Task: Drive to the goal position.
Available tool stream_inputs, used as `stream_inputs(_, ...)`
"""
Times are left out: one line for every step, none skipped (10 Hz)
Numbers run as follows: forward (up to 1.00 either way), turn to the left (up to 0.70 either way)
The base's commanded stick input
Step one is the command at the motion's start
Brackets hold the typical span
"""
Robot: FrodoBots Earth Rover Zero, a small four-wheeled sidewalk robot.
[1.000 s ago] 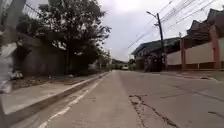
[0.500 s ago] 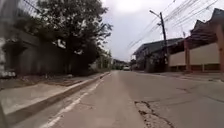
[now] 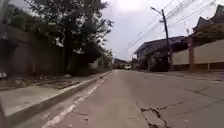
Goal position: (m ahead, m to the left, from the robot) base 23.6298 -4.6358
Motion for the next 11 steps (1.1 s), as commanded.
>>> stream_inputs(0.70,-0.19)
stream_inputs(0.70,-0.33)
stream_inputs(0.70,-0.09)
stream_inputs(0.70,0.00)
stream_inputs(0.70,0.00)
stream_inputs(0.70,0.00)
stream_inputs(0.70,0.00)
stream_inputs(0.70,0.00)
stream_inputs(0.70,0.00)
stream_inputs(0.70,-0.05)
stream_inputs(0.70,-0.30)
